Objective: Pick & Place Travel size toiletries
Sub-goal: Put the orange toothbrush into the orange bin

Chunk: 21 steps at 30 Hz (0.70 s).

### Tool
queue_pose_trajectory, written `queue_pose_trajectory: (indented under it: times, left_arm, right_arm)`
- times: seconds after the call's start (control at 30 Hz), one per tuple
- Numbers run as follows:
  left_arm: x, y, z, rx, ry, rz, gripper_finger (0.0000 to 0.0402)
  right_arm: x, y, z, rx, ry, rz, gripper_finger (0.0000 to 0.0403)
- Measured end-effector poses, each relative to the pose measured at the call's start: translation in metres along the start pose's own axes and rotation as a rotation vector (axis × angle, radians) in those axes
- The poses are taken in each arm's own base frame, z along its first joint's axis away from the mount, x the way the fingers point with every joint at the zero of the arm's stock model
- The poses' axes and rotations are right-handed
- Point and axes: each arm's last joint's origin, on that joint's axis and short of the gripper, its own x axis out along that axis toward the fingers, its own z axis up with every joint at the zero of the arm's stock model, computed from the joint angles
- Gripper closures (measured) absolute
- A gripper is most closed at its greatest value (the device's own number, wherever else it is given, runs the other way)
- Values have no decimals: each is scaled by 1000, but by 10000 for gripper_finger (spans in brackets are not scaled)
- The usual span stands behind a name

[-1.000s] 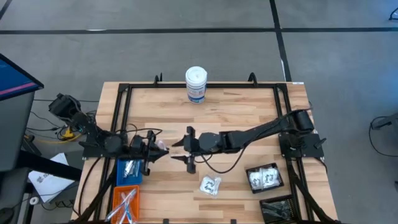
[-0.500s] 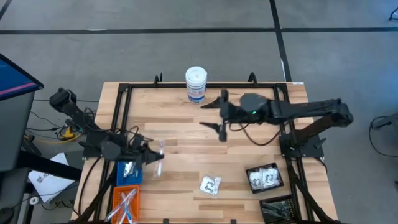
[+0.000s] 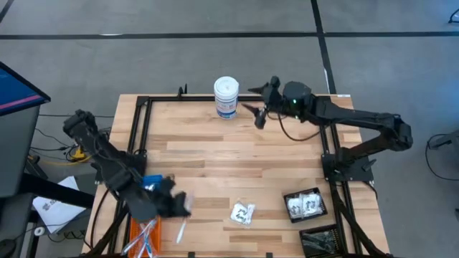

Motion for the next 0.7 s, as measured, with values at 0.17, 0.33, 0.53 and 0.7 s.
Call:
queue_pose_trajectory:
  times: [0.17,0.33,0.53,0.7]
  left_arm:
    - [27,-17,-32,-118,144,193,383]
    - [45,-23,-42,-112,112,192,383]
    - [56,-9,-54,-88,94,226,375]
    - [51,0,-64,-60,117,245,384]
  right_arm:
    - [12,-17,-1,21,-66,-33,132]
    - [14,-21,9,13,-198,24,132]
    - [11,-18,19,-13,-315,79,132]
    - [10,-19,21,-65,-340,64,132]
